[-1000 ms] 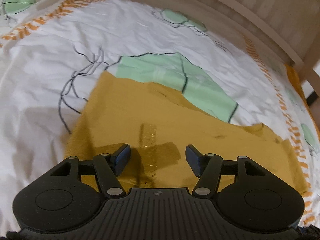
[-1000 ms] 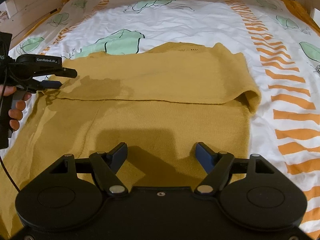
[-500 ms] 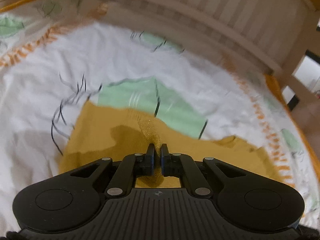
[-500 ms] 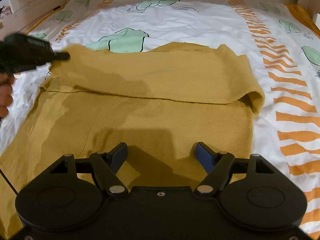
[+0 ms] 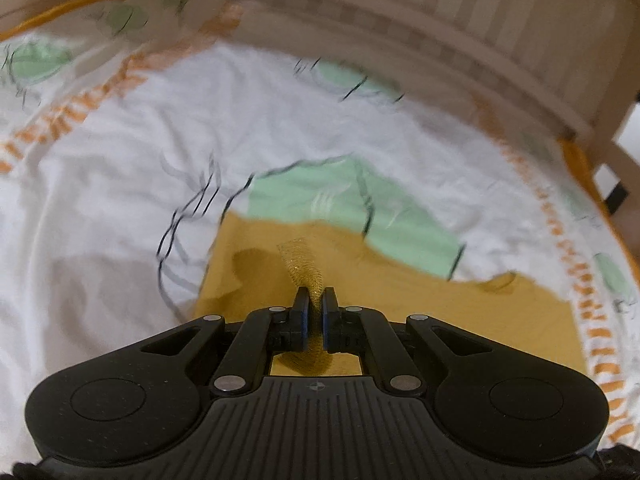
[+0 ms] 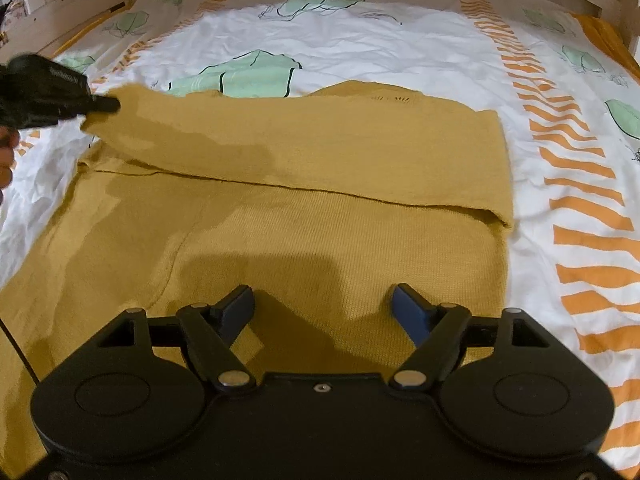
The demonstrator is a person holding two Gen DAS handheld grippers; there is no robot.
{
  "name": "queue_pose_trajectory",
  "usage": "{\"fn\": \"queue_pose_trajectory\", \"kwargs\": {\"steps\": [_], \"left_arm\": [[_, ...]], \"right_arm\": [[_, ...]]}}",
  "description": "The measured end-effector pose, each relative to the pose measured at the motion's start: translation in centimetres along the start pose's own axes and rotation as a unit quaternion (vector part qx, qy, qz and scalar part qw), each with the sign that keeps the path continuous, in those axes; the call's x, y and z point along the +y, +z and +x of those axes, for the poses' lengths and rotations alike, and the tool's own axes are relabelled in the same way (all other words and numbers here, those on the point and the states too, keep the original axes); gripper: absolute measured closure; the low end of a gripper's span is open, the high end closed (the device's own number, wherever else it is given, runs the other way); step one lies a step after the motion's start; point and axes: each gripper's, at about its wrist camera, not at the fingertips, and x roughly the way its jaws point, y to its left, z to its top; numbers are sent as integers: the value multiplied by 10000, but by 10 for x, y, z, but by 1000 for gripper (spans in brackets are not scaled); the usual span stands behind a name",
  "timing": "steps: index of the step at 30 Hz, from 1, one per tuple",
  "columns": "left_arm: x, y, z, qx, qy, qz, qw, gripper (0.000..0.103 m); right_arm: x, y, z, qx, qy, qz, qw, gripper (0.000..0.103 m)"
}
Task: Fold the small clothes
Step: 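Close the left tool on the opposite side edge of the sweater, then fold the held side edge inward over the body and open the left tool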
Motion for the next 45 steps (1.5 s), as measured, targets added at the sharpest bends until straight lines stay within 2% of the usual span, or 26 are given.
{"fn": "queue_pose_trajectory", "kwargs": {"steps": [1, 7, 10, 15, 18, 20, 25, 26, 28, 29, 32, 39, 45], "left_arm": [[3, -3, 4, 77, 53, -32, 10000, 94], [21, -17, 20, 288, 647, 43, 9975, 93], [29, -22, 18, 217, 535, 73, 9983, 92], [24, -26, 15, 128, 676, 533, 9962, 92], [24, -29, 14, 61, 712, 597, 9957, 90], [26, -32, 11, 32, 701, 548, 9960, 80], [28, -46, -5, -106, 709, 607, 9956, 70], [28, -48, -8, -127, 744, 638, 9951, 61], [32, -55, -13, 40, 965, 589, 9936, 50], [37, -59, -14, 162, 962, 507, 9939, 49], [48, -70, -27, 168, 748, 370, 9964, 49], [52, -93, -53, 426, 655, 437, 9960, 47], [61, -121, -79, 255, 332, 311, 9986, 44]], "right_arm": [[1, 0, 0, 8, -6, -25, 10000, 21], [5, -3, 3, 21, -68, -187, 9998, 15], [7, -5, 5, 8, -102, -257, 9996, 11], [12, -9, 8, -53, -180, -374, 9991, 5], [13, -11, 9, -111, -229, -406, 9988, 1], [15, -12, 10, -159, -246, -422, 9987, 1], [15, -17, 11, -303, -266, -441, 9982, 1], [16, -18, 11, -337, -269, -442, 9981, 1], [15, -20, 11, -420, -274, -414, 9979, 0], [16, -21, 11, -461, -278, -400, 9977, 0], [16, -25, 11, -601, -295, -380, 9970, 0], [14, -32, 10, -909, -237, -336, 9950, 0], [11, -38, 8, -1089, -172, -254, 9936, 0]]}}
